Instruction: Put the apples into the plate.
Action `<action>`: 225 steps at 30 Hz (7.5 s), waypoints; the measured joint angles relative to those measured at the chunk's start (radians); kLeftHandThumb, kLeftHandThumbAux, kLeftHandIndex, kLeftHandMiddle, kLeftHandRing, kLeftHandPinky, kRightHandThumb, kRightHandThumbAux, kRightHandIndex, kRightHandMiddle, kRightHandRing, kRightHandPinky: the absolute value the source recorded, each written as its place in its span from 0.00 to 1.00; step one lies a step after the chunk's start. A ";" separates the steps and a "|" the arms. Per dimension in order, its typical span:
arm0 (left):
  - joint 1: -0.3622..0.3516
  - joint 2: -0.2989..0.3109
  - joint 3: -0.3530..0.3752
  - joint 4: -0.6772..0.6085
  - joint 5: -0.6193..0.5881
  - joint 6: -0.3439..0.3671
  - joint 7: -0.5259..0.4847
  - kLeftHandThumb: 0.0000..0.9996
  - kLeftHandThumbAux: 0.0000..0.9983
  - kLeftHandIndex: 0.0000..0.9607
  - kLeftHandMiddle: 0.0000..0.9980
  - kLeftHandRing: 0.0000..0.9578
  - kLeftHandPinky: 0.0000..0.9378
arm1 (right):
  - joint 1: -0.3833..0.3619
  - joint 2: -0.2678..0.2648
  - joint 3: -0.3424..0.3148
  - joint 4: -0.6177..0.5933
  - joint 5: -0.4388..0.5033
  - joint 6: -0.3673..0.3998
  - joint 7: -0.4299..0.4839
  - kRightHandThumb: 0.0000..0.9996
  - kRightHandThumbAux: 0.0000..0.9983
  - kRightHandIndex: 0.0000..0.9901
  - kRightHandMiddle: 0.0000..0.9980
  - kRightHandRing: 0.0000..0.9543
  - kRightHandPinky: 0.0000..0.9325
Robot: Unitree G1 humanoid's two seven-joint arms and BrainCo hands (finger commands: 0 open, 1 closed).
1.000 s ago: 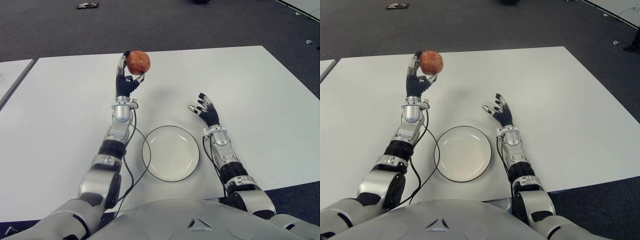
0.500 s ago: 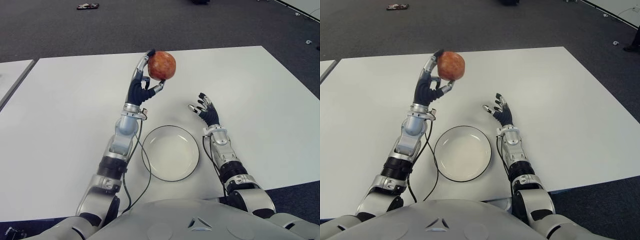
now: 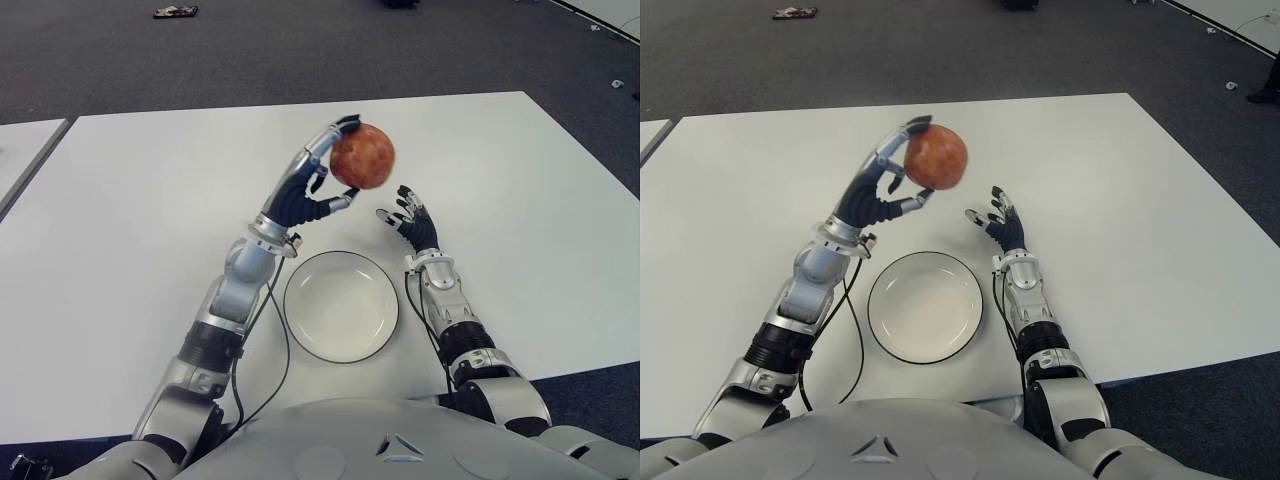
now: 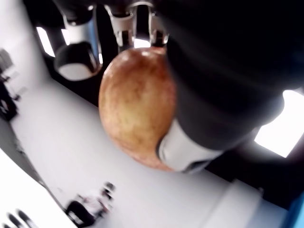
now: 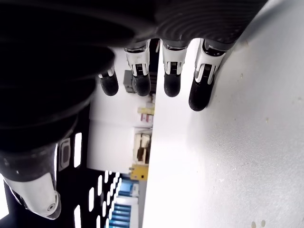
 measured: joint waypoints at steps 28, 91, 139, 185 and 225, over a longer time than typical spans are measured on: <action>0.116 0.178 -0.089 -0.137 0.042 0.042 -0.270 0.74 0.70 0.46 0.86 0.90 0.92 | -0.003 0.002 0.002 0.004 -0.001 0.003 -0.012 0.13 0.69 0.02 0.07 0.08 0.11; 0.180 0.292 -0.158 -0.180 0.317 0.124 -0.332 0.75 0.70 0.46 0.88 0.92 0.93 | -0.029 -0.021 -0.018 0.039 0.003 0.003 0.034 0.13 0.69 0.02 0.06 0.07 0.10; -0.054 0.539 -0.118 -0.354 0.092 0.176 -0.752 0.38 0.12 0.00 0.00 0.00 0.00 | -0.045 -0.013 -0.014 0.058 -0.002 0.003 0.020 0.14 0.68 0.01 0.05 0.06 0.09; -0.018 -0.087 0.434 -0.125 -0.075 0.434 0.309 0.02 0.68 0.03 0.03 0.01 0.02 | -0.058 -0.005 -0.016 0.097 -0.003 -0.033 0.017 0.13 0.67 0.02 0.07 0.08 0.11; 0.080 -0.166 0.392 0.465 -0.069 0.240 0.488 0.03 0.73 0.10 0.11 0.10 0.09 | -0.045 0.003 -0.012 0.078 -0.003 -0.035 0.020 0.13 0.67 0.02 0.07 0.08 0.11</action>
